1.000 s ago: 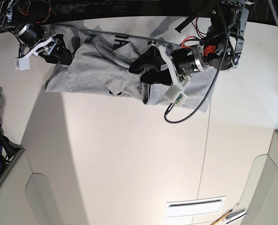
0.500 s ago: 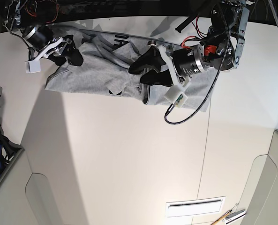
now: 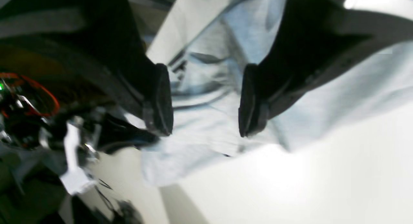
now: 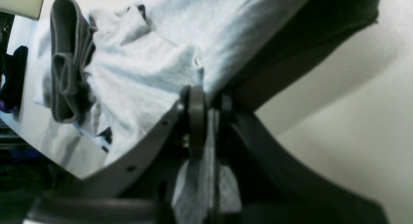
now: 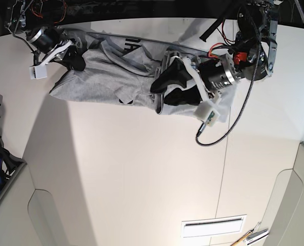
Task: Fold the T-shirt properly
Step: 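Fold the strip end toward the right gripper with the left gripper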
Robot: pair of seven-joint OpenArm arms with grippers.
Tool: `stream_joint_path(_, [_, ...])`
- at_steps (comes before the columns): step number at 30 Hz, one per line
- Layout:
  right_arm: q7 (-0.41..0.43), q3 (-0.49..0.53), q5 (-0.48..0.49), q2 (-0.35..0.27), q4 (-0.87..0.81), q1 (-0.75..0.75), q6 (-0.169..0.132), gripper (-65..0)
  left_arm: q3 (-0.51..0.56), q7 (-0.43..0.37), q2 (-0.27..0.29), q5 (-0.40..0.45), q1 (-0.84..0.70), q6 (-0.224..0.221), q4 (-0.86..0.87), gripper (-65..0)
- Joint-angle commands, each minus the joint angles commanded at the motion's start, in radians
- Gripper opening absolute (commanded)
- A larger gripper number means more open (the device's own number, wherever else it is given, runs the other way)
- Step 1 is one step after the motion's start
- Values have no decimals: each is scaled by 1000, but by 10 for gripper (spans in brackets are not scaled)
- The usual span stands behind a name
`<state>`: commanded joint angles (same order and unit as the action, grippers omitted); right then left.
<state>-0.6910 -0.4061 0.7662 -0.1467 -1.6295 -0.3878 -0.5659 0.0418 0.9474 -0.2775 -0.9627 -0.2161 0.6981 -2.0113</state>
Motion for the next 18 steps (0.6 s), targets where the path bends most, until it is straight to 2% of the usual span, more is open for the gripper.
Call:
stream_joint_path(6, [-2,-56,-4,0,0,31,0,-650,-122,45,-1,-91,-6,0,0,-291])
stream_joint_path(10, [-5,-109,-23,-8,0,46,0,-650,-136,52,-1,-87,-35,0,0,-291])
stream_joint_path(15, [-9,-171,-37,-10,0,64,-10,-650,-136,52,0,40,-54,0,3,-291])
stream_joint_path(18, [-9,-182,-28,-47,-3,66,-10,-650,-136,52,0,101,-56,0,21,-291])
